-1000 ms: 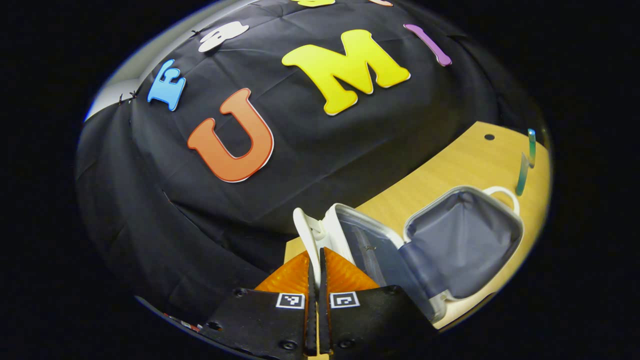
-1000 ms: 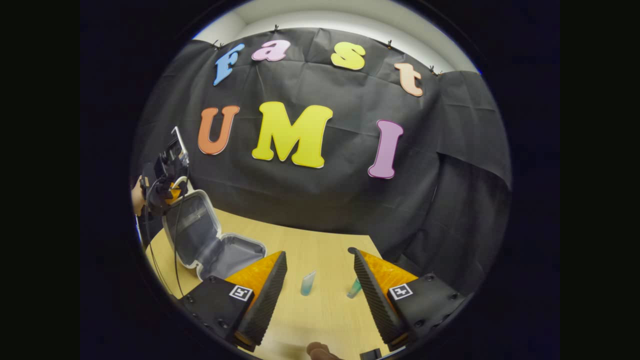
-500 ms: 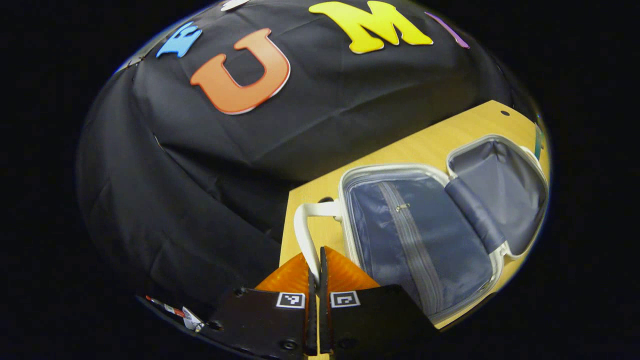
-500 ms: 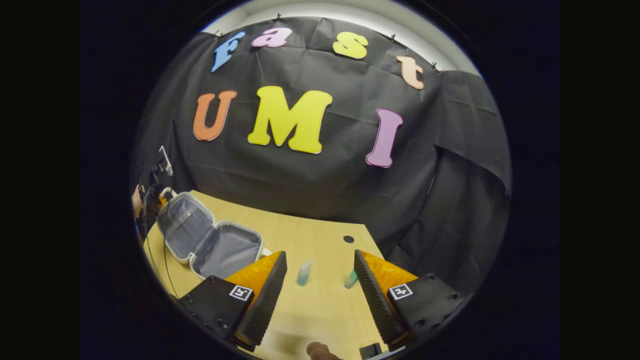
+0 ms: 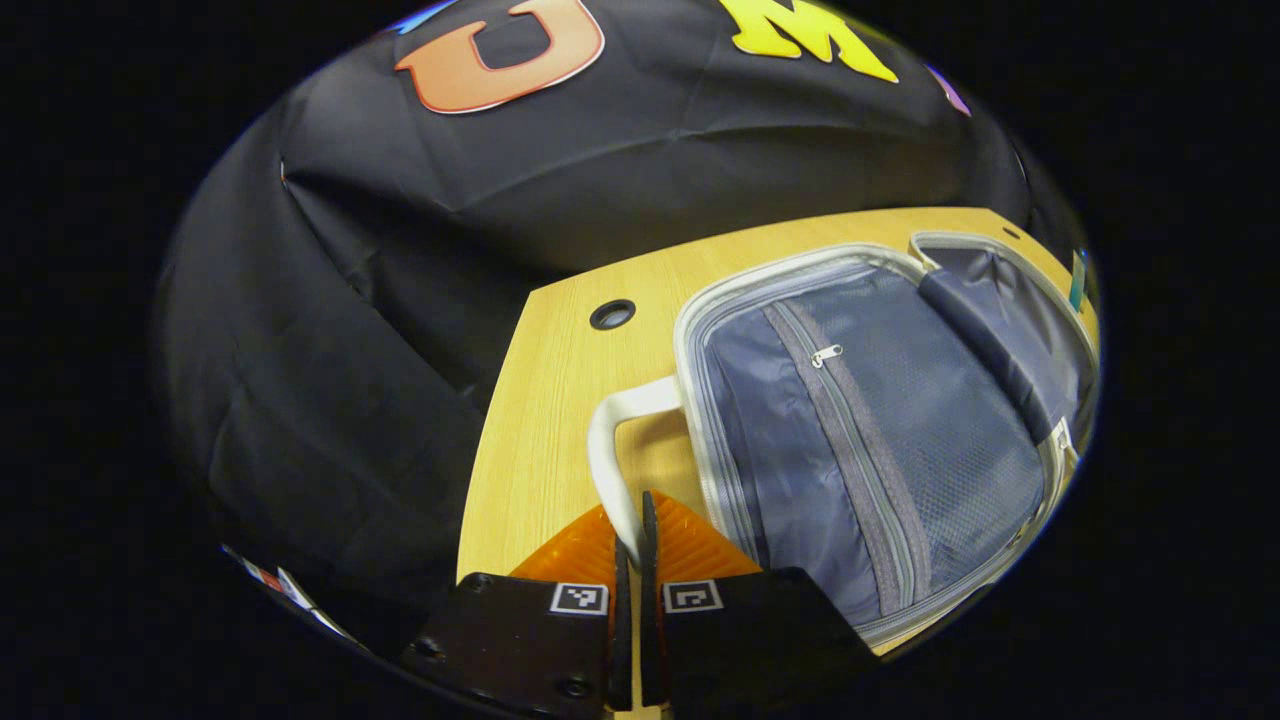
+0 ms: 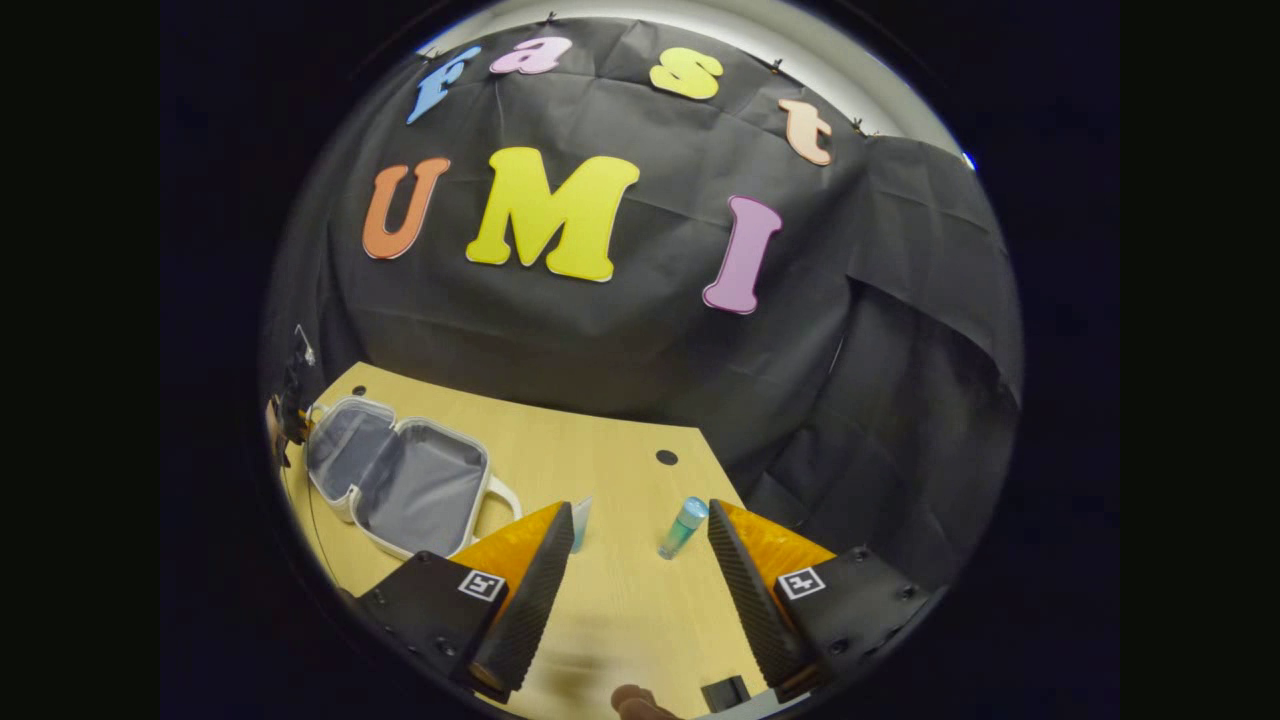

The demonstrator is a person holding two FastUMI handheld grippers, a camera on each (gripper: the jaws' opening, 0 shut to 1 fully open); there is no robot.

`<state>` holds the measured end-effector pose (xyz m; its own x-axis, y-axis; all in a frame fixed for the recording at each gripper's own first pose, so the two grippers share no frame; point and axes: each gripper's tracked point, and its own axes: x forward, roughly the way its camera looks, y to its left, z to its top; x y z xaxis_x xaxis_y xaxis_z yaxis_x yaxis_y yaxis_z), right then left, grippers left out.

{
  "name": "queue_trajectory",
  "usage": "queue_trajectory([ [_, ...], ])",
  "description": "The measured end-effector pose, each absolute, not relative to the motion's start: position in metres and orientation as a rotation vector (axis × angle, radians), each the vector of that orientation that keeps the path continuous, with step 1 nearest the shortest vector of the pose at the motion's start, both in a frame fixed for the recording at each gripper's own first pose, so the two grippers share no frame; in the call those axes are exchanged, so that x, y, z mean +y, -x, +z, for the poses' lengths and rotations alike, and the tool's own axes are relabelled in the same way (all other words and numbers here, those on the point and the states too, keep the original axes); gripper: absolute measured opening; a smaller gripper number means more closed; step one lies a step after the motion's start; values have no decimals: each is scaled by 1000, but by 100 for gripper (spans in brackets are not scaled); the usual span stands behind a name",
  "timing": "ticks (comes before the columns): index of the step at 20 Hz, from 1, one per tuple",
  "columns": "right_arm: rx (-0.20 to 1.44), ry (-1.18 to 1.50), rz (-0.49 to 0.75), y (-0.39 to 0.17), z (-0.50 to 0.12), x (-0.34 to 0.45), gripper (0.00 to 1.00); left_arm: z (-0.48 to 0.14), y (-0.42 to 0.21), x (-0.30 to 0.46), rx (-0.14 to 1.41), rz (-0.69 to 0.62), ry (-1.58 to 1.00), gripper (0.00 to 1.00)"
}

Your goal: First open the suitcase, pack the skin care products into it, and then close the suitcase.

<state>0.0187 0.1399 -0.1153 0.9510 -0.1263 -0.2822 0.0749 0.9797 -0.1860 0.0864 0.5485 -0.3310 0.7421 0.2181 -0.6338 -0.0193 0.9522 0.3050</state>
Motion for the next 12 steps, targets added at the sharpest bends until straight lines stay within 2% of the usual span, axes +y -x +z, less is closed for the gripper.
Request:
queue_trajectory([
  [1, 299, 172, -109, -19, -117, 139, 81, -331, -87, 550, 725, 143, -291, 9],
  [2, 300, 169, -111, -20, -118, 138, 80, -332, -89, 555, 718, 153, -285, 4],
  [3, 303, 168, -114, -18, -121, 137, 80, -328, -88, 562, 707, 175, -280, 27],
  [4, 310, 167, -117, -18, -124, 135, 80, -326, -83, 574, 710, 214, -277, 43],
  [8, 325, 147, -121, -21, -134, 132, 80, -306, -59, 573, 673, 259, -134, 97],
  [9, 325, 141, -117, -23, -135, 132, 80, -297, -54, 566, 652, 258, -113, 100],
  [12, 322, 128, -101, -30, -136, 135, 80, -269, -49, 532, 582, 229, -63, 99],
])
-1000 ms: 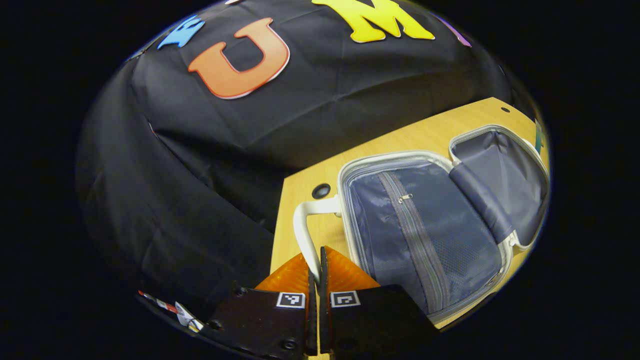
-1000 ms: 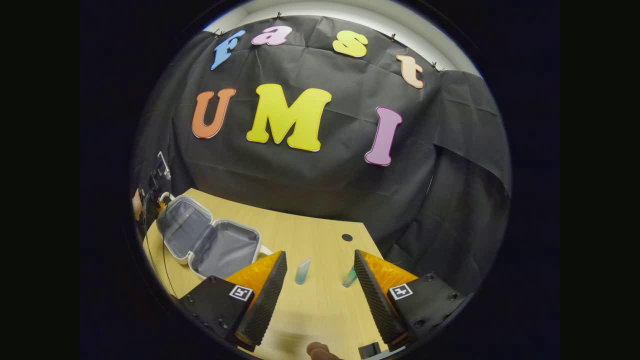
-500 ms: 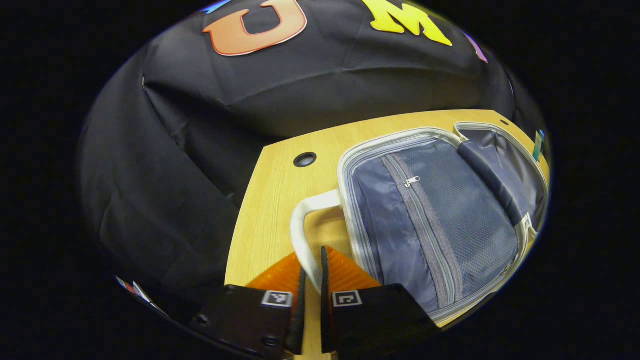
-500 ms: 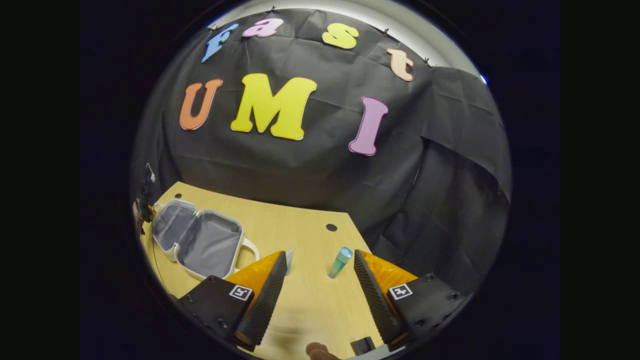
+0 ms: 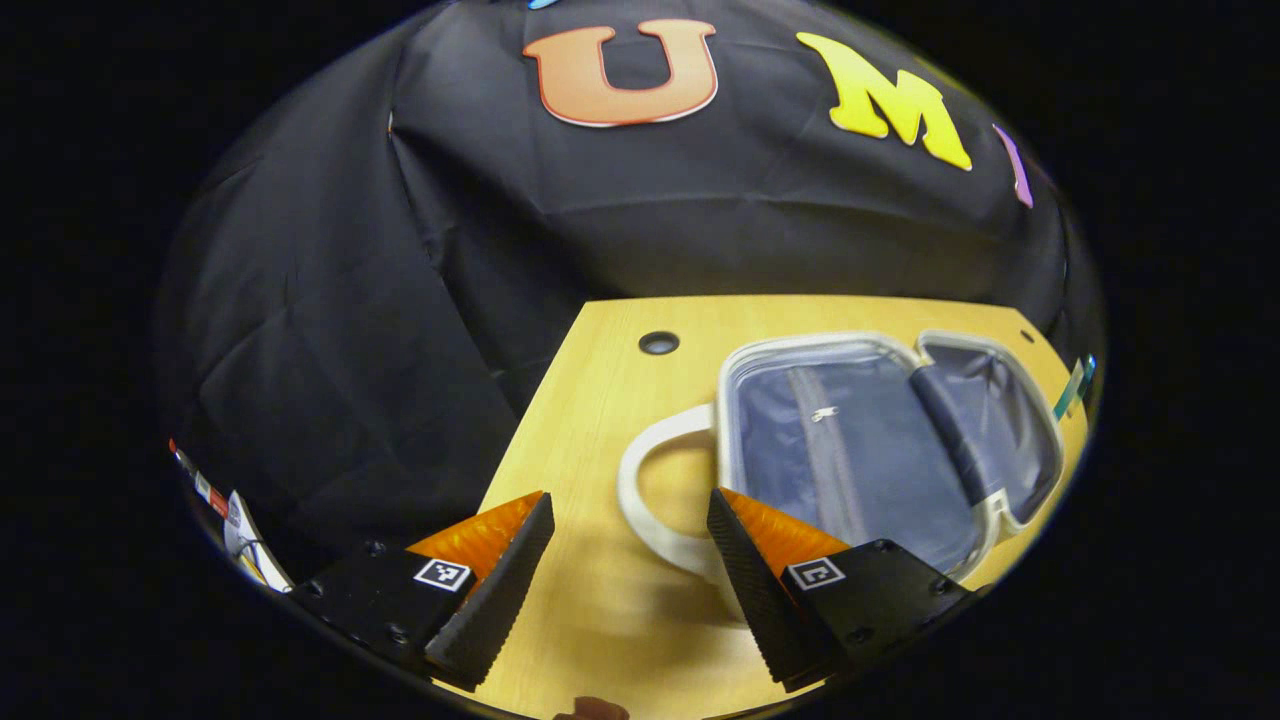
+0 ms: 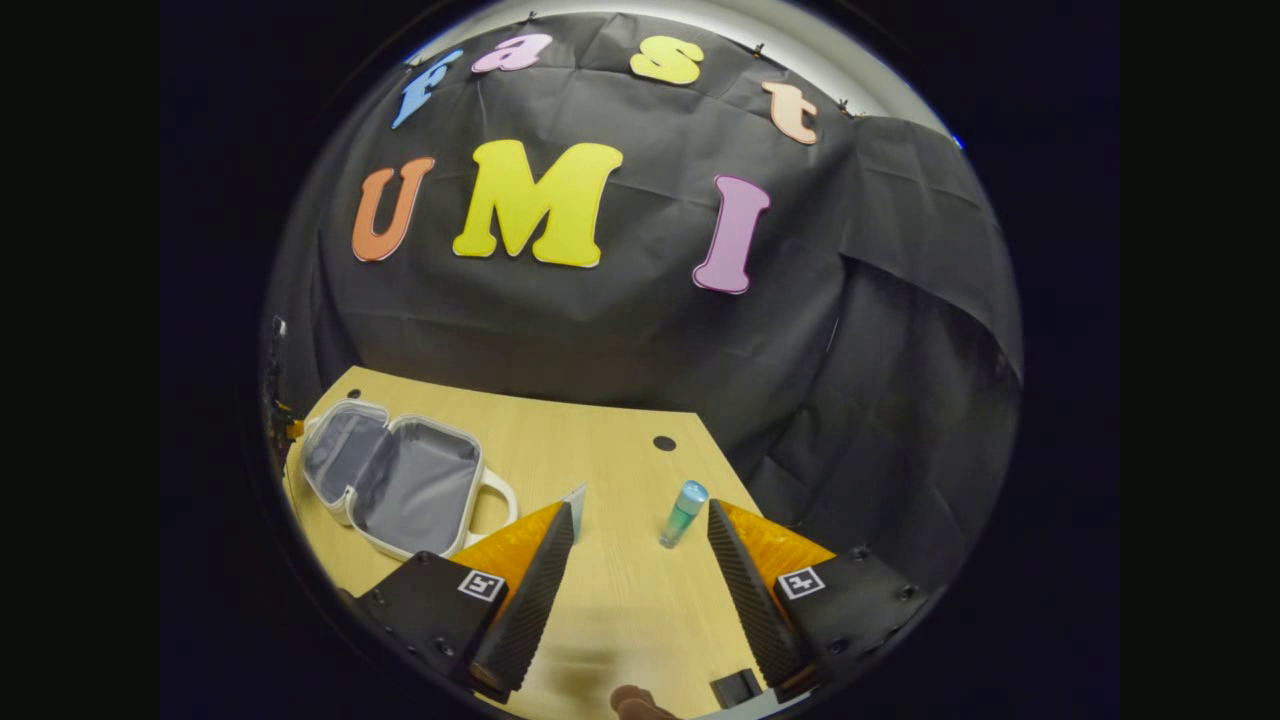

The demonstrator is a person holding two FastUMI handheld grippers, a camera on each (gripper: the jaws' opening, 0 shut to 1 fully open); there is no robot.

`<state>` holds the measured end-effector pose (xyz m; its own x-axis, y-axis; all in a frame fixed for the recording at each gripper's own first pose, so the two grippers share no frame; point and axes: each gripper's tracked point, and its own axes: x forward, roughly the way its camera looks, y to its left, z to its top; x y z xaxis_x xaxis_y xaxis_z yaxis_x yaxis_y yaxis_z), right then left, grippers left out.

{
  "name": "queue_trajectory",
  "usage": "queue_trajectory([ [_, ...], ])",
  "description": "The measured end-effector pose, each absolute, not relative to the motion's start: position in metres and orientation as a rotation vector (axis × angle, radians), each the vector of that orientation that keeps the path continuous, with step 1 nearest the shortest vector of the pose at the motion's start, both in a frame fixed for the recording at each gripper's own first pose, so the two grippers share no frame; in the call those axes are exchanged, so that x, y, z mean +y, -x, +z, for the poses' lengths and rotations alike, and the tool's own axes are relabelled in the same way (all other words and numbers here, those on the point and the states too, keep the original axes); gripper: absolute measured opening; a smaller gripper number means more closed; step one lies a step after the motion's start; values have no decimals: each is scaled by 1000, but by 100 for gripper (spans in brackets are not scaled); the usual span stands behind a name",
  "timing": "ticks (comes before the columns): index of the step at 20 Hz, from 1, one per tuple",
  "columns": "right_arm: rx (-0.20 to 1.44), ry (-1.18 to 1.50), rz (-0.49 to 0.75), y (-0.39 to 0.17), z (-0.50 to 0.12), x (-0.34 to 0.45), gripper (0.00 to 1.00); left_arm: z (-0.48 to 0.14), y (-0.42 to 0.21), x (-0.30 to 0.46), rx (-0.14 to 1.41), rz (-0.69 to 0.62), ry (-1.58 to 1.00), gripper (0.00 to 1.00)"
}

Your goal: First open the suitcase, pack the skin care products into it, and then close the suitcase.

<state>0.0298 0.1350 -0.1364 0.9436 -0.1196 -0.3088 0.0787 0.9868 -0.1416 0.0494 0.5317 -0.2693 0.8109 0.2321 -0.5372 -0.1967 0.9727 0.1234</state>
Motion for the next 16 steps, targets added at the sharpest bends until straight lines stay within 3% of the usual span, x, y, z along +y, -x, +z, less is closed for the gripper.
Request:
queue_trajectory([
  [6, 313, 156, -33, -48, -140, 147, 80, -222, -54, 424, 499, 107, -31, 99],
  [16, 308, 208, 1, -61, -147, 103, 80, -218, -78, 190, 466, -233, -12, 98],
])
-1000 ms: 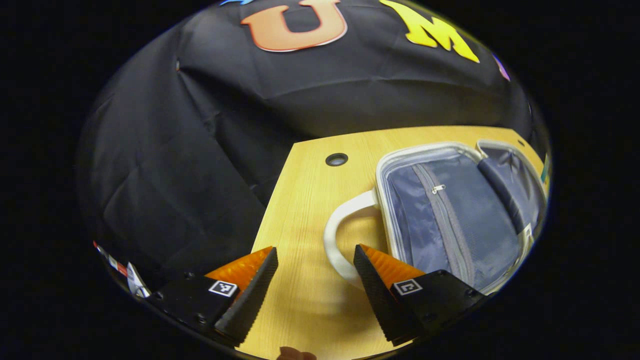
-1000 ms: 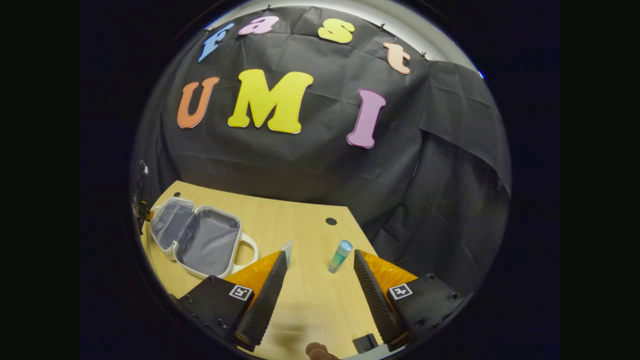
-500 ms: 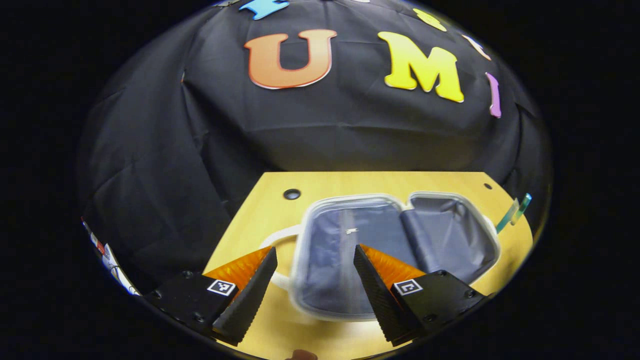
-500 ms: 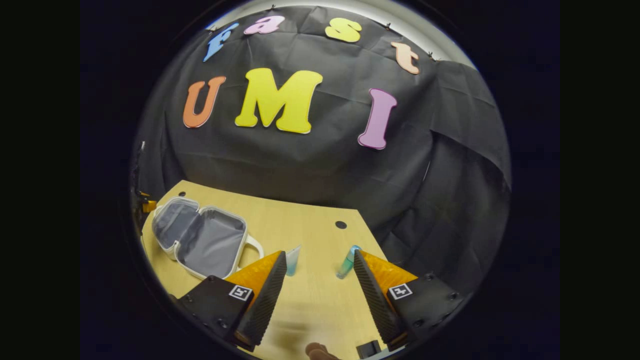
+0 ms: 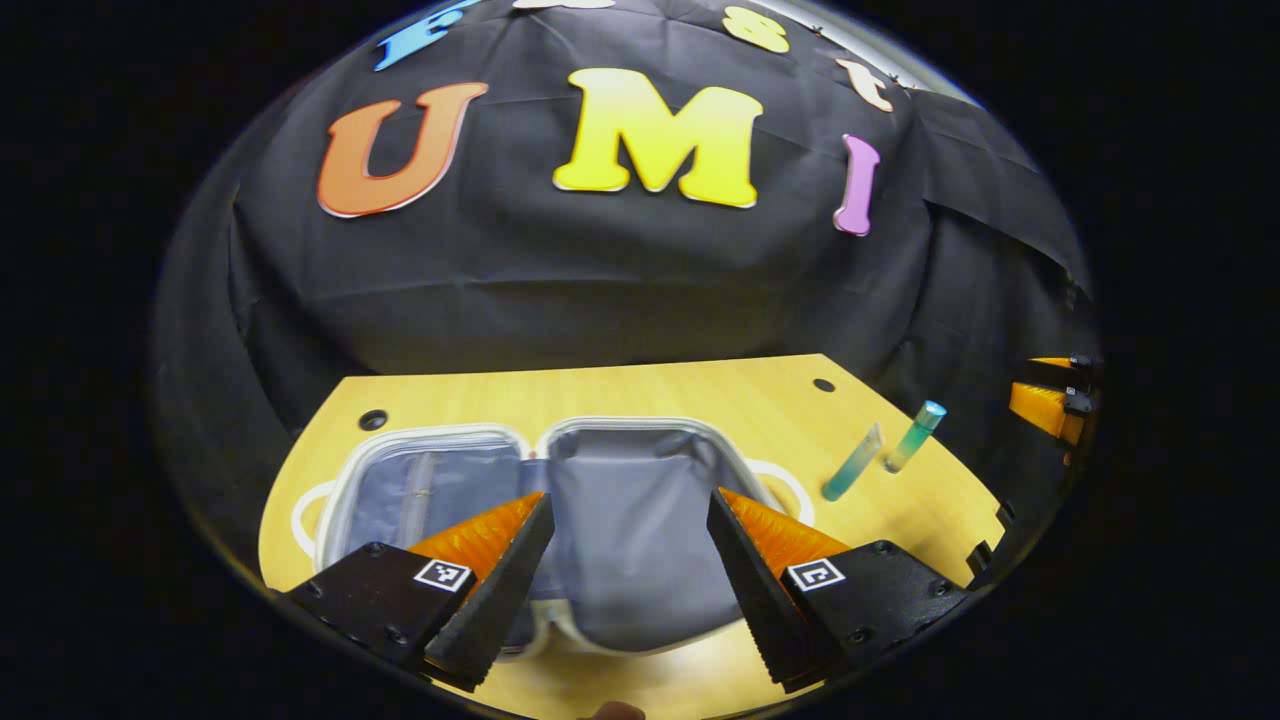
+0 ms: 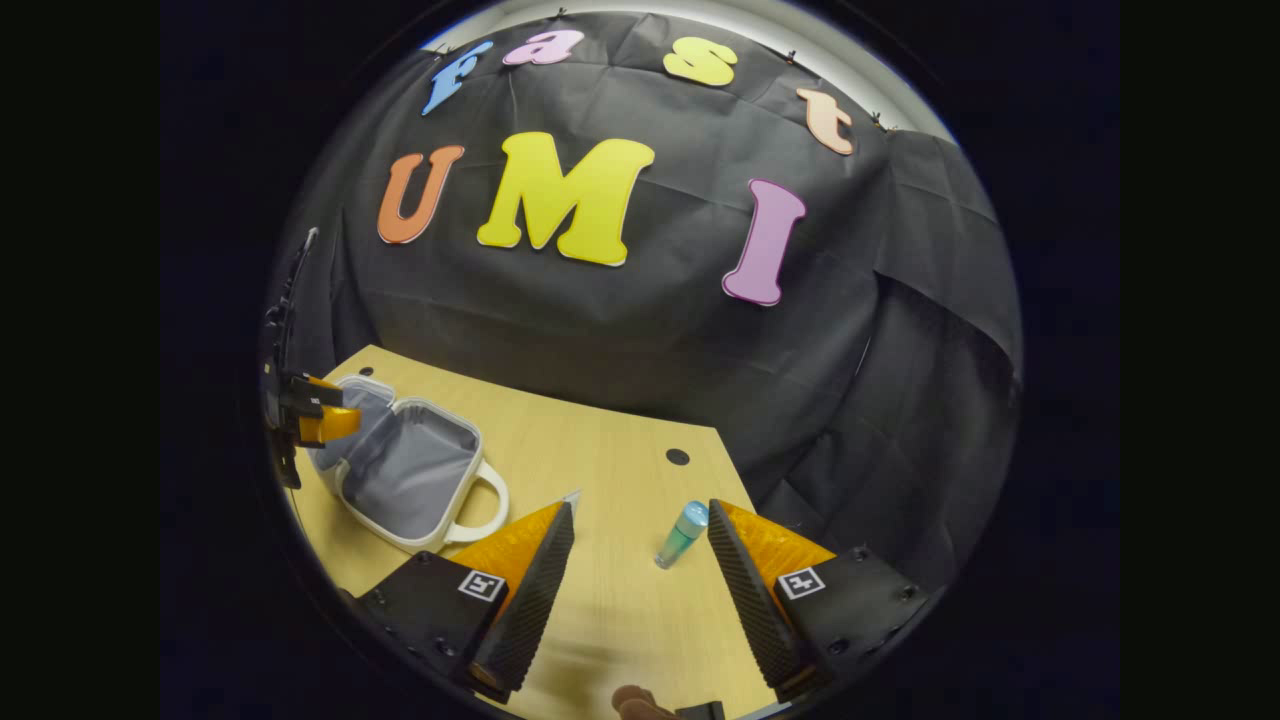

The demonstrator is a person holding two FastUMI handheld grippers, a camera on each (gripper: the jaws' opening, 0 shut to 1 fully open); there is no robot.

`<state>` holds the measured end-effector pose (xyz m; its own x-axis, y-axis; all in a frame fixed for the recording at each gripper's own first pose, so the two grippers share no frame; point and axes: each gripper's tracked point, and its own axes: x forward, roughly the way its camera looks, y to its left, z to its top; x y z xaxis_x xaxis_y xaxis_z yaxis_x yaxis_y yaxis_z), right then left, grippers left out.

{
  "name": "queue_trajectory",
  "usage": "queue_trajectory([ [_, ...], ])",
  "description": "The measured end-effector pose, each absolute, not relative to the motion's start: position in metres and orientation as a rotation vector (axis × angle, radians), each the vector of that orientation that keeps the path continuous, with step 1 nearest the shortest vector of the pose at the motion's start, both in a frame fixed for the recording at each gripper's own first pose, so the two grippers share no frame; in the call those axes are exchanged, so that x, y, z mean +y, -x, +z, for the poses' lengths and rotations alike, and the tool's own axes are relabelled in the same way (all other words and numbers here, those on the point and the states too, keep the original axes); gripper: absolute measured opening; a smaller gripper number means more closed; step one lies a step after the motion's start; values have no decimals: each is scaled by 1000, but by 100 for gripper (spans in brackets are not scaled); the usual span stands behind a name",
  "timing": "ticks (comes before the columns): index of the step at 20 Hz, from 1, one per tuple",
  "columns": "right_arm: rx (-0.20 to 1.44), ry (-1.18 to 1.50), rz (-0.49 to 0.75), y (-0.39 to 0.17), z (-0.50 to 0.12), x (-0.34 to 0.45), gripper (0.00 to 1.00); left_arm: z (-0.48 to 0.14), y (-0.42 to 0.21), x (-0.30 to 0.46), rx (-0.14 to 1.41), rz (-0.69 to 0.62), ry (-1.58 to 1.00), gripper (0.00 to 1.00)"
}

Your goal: First open the suitcase, pack the skin care products into it, and then close the suitcase.

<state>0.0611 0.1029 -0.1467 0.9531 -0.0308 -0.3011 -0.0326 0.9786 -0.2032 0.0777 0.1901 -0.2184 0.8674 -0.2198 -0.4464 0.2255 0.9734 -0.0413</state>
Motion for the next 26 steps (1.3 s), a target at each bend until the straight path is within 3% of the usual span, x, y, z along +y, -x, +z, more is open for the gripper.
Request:
queue_trajectory([
  [8, 342, 217, -39, -69, -162, 44, 80, -235, -79, 30, 447, -494, -132, 99],
  [12, 380, 232, -62, -70, -177, 16, 80, -269, -89, -23, 469, -554, -153, 99],
  [19, 462, 266, -80, -76, -215, -26, 80, -336, -130, -67, 516, -452, -104, 99],
  [26, 498, 211, 38, -107, -243, -22, 80, -372, -159, -77, 512, -356, -81, 97],
])
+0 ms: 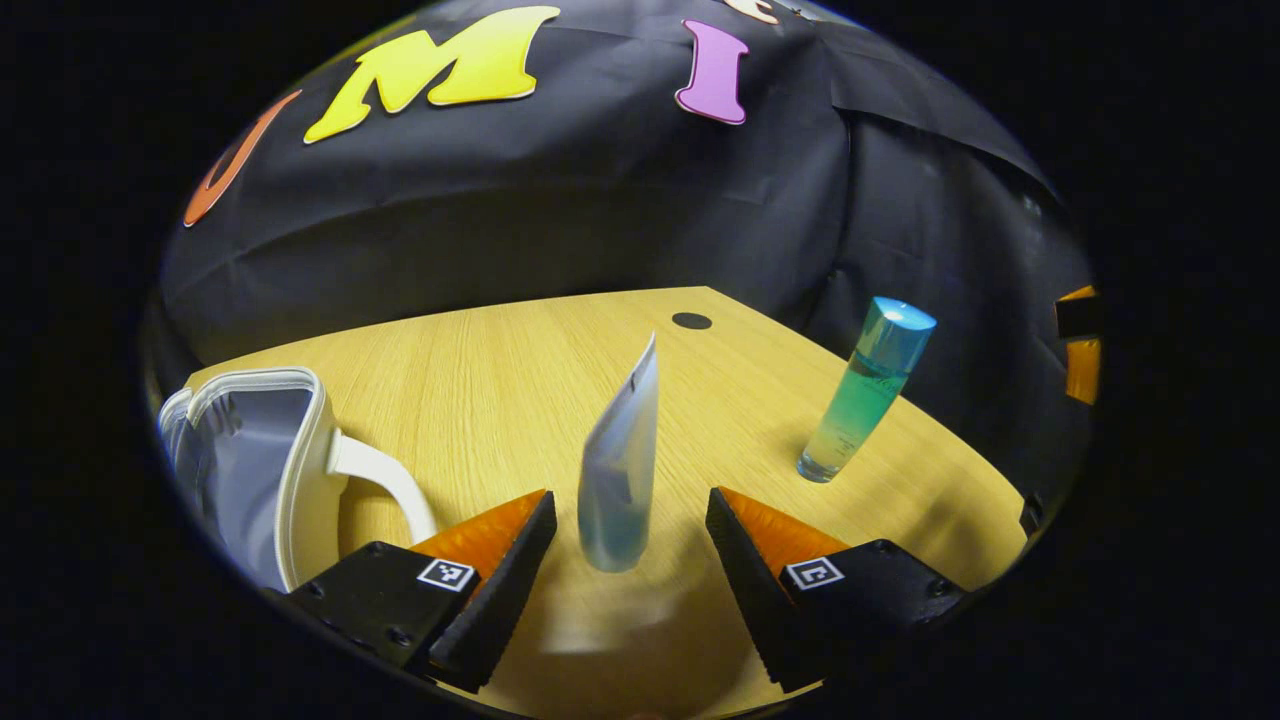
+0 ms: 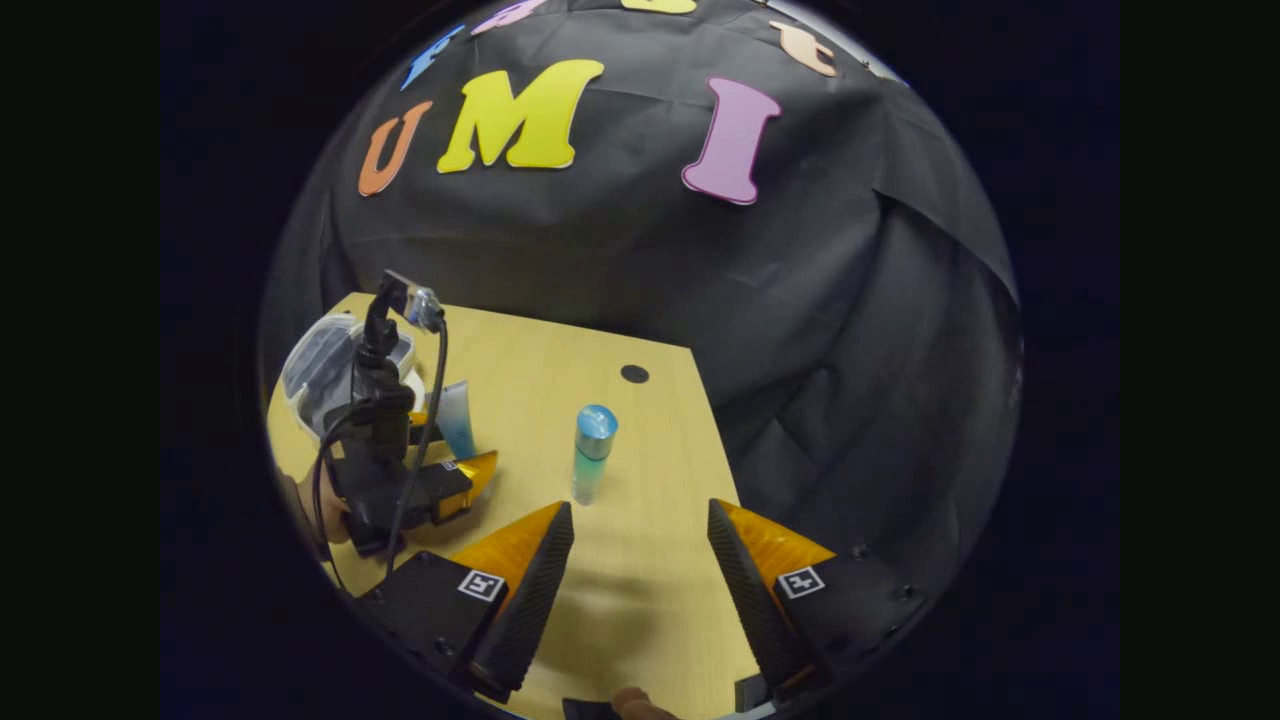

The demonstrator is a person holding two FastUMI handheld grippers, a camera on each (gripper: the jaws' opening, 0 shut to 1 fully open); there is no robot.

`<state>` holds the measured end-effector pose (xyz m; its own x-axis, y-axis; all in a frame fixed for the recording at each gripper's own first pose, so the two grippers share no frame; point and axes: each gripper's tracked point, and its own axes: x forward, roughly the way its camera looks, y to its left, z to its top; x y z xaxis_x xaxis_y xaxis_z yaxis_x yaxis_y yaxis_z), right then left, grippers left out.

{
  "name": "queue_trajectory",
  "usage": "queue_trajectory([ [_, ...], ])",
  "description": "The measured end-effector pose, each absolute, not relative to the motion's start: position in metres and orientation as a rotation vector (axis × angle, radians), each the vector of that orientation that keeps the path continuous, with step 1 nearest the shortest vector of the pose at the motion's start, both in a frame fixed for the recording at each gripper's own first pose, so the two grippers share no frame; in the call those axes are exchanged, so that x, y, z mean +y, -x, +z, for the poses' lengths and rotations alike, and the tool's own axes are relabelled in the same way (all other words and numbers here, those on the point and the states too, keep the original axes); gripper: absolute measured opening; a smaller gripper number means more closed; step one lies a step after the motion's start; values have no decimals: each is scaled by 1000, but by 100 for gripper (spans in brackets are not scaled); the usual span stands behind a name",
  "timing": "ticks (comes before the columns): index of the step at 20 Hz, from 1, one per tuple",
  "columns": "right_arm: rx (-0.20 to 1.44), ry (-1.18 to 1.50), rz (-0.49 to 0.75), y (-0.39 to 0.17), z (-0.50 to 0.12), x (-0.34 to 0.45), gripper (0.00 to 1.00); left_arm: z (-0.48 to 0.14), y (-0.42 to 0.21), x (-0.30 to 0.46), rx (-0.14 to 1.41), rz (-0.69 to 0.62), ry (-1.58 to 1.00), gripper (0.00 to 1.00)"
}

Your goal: First open the suitcase, pack the skin care products into it, and then close the suitcase.

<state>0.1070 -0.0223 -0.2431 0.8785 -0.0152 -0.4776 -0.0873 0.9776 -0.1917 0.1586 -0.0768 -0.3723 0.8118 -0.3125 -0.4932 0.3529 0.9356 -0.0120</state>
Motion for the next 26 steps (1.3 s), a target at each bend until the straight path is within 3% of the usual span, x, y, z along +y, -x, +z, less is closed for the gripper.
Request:
queue_trajectory([
  [1, 496, 211, 56, -116, -245, -21, 80, -373, -162, -78, 504, -345, -81, 95],
  [2, 490, 203, 76, -124, -246, -19, 80, -371, -164, -79, 494, -334, -81, 99],
  [3, 487, 191, 95, -130, -246, -18, 80, -367, -167, -82, 470, -339, -78, 87],
  [4, 482, 176, 113, -138, -244, -15, 80, -367, -172, -84, 455, -328, -90, 84],
  [5, 474, 164, 130, -145, -243, -12, 80, -367, -175, -84, 454, -316, -107, 73],
  [7, 458, 150, 168, -156, -240, -5, 80, -369, -179, -81, 461, -287, -142, 60],
  [8, 454, 151, 184, -162, -240, -2, 80, -370, -179, -82, 467, -287, -146, 63],
  [9, 453, 151, 202, -167, -243, 2, 80, -368, -178, -83, 470, -289, -147, 43],
  [11, 449, 151, 222, -175, -246, 7, 80, -372, -174, -84, 520, -300, -155, 41],
  [12, 447, 147, 228, -180, -248, 8, 80, -372, -170, -82, 553, -298, -164, 48],
  [13, 447, 136, 233, -185, -251, 9, 80, -370, -166, -75, 573, -280, -183, 40],
  [21, 503, -39, 386, -181, -261, 47, 80, -333, -125, -30, 609, -184, -189, 39],
  [26, 502, -40, 325, -185, -265, 23, 82, -301, -103, -18, 580, -174, -195, 39],
])
